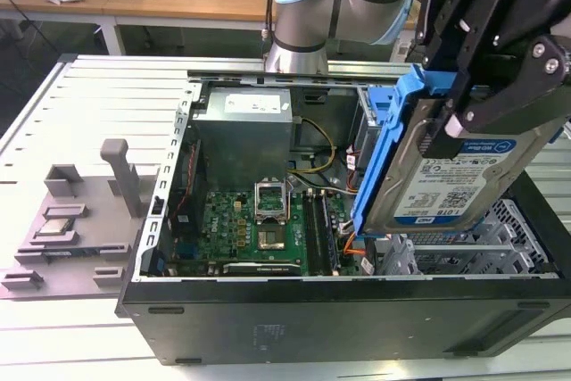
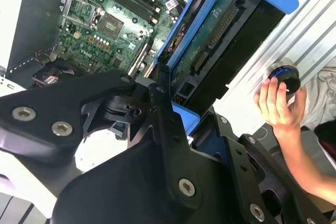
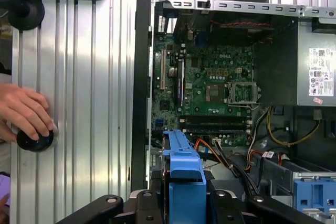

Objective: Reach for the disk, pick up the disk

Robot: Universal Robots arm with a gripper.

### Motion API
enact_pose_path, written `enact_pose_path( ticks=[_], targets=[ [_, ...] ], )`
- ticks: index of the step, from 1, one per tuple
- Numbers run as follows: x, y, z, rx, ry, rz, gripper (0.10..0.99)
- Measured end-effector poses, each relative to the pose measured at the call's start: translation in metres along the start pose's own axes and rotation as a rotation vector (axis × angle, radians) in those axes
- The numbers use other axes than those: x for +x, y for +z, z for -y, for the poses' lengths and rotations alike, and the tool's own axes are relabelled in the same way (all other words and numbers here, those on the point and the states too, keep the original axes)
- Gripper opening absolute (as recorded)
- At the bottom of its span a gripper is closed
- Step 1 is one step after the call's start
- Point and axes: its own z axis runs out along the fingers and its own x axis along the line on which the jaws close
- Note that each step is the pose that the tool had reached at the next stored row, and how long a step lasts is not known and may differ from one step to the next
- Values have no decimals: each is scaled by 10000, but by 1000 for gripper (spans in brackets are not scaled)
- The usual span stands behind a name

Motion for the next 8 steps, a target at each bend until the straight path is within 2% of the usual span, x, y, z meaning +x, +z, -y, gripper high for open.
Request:
enact_pose_path(
  ticks=[8],
  targets=[
    [1,-3,105,-1,0,1,369]
  ],
)
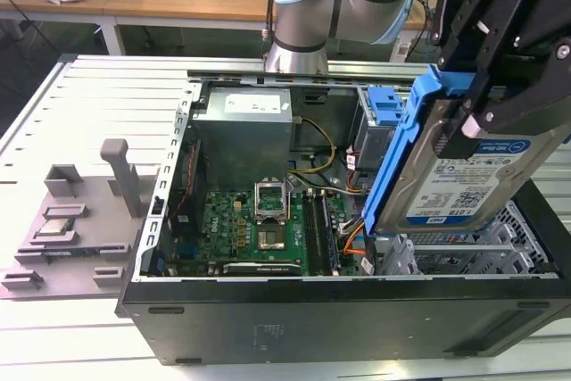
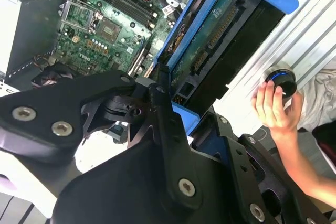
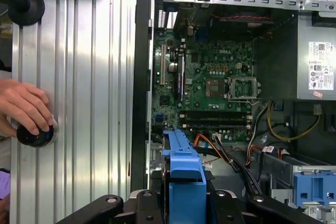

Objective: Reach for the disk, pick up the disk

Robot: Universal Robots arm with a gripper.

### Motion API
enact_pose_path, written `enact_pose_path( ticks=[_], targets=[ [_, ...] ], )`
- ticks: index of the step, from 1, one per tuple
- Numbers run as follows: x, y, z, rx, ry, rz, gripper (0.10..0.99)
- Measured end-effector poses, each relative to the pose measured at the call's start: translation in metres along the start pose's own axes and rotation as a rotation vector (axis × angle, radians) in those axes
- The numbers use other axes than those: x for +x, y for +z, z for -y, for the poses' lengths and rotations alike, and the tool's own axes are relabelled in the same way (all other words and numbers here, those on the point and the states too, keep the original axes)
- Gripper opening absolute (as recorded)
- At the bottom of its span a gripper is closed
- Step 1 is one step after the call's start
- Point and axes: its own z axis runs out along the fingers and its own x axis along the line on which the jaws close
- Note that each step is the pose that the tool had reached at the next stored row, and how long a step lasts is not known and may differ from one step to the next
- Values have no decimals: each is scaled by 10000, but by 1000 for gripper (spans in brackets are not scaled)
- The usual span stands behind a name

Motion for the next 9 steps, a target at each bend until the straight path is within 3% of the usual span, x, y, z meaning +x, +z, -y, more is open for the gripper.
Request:
enact_pose_path(
  ticks=[9],
  targets=[
    [0,-3,108,-1,-1,-1,369]
  ],
)
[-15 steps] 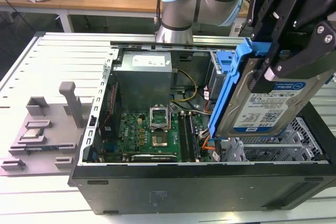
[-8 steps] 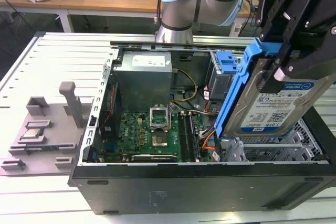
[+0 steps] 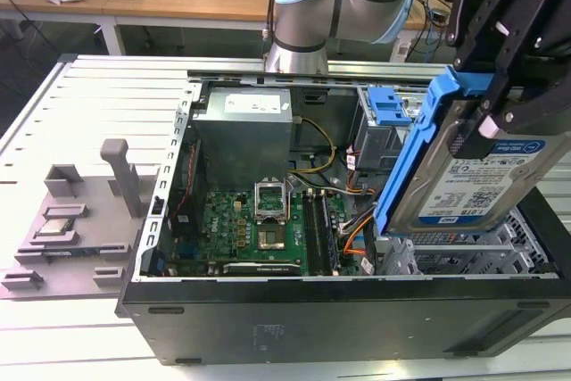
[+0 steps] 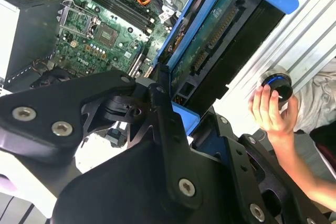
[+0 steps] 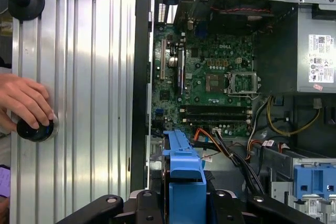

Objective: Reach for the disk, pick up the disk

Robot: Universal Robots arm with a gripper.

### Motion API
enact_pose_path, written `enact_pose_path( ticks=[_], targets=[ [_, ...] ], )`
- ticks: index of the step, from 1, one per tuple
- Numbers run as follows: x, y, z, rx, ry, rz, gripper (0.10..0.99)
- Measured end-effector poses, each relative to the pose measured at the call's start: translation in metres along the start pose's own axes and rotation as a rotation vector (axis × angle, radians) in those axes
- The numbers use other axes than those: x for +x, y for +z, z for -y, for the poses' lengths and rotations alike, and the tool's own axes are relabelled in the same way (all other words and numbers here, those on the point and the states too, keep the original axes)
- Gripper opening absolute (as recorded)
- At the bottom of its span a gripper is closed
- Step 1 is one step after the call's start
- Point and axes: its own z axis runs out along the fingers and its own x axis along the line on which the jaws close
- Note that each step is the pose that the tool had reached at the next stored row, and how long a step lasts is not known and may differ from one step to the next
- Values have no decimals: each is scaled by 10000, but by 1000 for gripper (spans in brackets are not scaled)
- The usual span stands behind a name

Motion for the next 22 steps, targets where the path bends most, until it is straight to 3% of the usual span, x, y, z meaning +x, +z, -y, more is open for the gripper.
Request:
enact_pose_path(
  ticks=[13,22],
  targets=[
    [1,17,116,-5,1,0,369],
    [-34,128,243,-69,3,2,369]
  ],
)
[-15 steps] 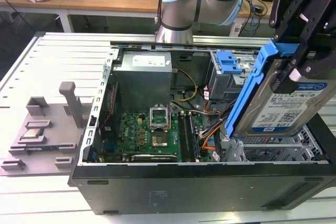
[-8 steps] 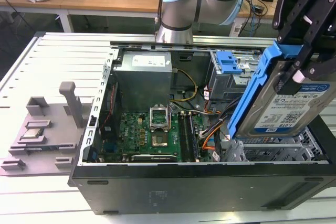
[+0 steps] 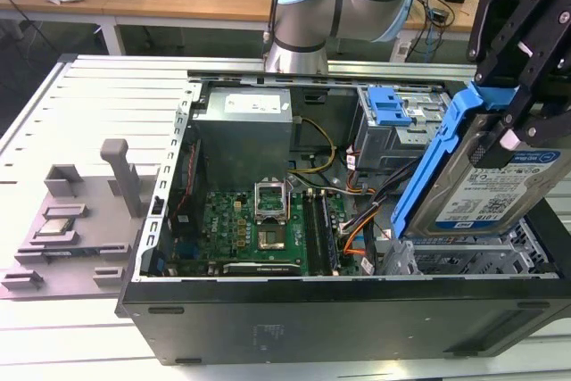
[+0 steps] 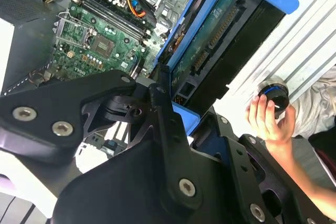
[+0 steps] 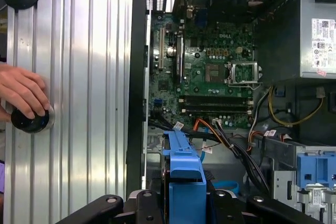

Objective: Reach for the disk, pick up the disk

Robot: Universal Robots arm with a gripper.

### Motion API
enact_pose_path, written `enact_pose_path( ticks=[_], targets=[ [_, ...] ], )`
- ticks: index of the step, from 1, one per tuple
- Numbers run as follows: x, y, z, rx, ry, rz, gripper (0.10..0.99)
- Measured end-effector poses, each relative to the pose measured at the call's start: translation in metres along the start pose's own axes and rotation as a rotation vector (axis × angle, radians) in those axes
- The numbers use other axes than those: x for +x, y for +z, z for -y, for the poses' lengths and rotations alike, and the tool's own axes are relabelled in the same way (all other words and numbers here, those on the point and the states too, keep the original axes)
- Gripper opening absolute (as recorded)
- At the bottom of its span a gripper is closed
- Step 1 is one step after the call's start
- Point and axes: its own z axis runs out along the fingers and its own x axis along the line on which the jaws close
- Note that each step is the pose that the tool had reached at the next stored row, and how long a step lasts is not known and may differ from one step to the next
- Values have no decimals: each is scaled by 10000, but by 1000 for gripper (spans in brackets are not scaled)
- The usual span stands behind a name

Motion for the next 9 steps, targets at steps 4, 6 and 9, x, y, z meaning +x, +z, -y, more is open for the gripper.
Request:
enact_pose_path(
  ticks=[4,6,9],
  targets=[
    [-40,30,118,-42,2,0,369],
    [-60,41,169,-59,2,0,369],
    [-95,57,248,-81,4,1,369]
  ],
)
